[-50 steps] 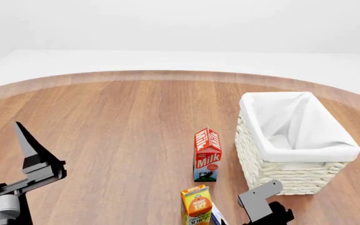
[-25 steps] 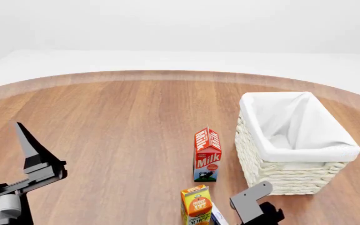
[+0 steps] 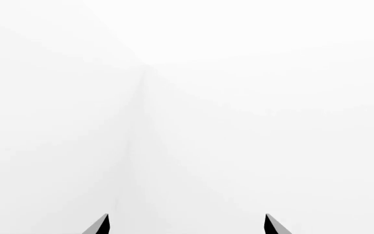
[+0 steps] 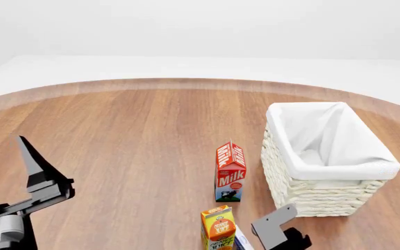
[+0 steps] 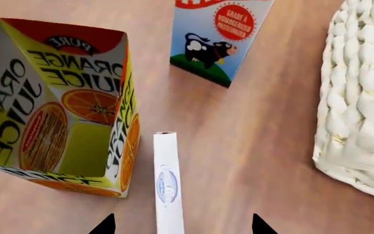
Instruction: Pick up the cream cheese box and the butter, and put them in the basket.
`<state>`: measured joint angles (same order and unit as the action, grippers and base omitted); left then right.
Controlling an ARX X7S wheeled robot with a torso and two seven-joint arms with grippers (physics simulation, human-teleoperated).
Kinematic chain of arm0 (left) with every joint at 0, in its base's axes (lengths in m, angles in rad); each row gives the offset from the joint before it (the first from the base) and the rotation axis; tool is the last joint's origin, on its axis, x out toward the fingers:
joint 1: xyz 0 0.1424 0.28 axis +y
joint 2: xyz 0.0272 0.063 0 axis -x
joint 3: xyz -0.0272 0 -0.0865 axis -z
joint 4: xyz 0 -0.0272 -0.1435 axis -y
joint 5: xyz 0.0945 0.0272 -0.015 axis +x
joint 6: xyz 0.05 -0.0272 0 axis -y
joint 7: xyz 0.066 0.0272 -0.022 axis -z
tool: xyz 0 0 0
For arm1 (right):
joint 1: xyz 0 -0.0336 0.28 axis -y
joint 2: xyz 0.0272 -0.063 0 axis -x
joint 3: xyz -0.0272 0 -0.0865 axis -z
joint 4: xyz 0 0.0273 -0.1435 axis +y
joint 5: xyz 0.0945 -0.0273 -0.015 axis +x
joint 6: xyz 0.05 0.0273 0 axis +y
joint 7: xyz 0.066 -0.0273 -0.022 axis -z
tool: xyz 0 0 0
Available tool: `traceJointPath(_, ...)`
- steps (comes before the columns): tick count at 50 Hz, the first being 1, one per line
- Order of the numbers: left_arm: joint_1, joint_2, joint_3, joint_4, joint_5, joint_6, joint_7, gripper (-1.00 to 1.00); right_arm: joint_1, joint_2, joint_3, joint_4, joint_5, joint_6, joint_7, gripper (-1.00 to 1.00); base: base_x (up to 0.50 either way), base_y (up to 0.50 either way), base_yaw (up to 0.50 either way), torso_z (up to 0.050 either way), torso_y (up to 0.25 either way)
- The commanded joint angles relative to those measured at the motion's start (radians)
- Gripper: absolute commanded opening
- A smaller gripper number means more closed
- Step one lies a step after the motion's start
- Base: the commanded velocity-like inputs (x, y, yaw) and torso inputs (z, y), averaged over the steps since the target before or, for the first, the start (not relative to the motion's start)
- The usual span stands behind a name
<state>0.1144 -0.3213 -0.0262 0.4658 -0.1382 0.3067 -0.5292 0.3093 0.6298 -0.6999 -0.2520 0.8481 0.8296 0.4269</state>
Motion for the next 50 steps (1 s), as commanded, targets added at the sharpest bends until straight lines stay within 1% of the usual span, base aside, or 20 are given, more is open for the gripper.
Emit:
traceJointPath(1,-0.001,0.016,-0.020,-0.008,0.019,0.002,0.019,1.00,-0.002,-0.029,0.006,0.020,-0.029,-0.002,-0.036,1.00,0.00,0.00,0.00,0.000,0.000)
traceJointPath(50,-0.002,0.005,-0.013,-0.020,0.016,-0.006,-0.002,1.00,0.008,-0.067,-0.038,0.146,-0.089,-0.057,-0.079,1.00,0.00,0.00,0.00,0.000,0.000)
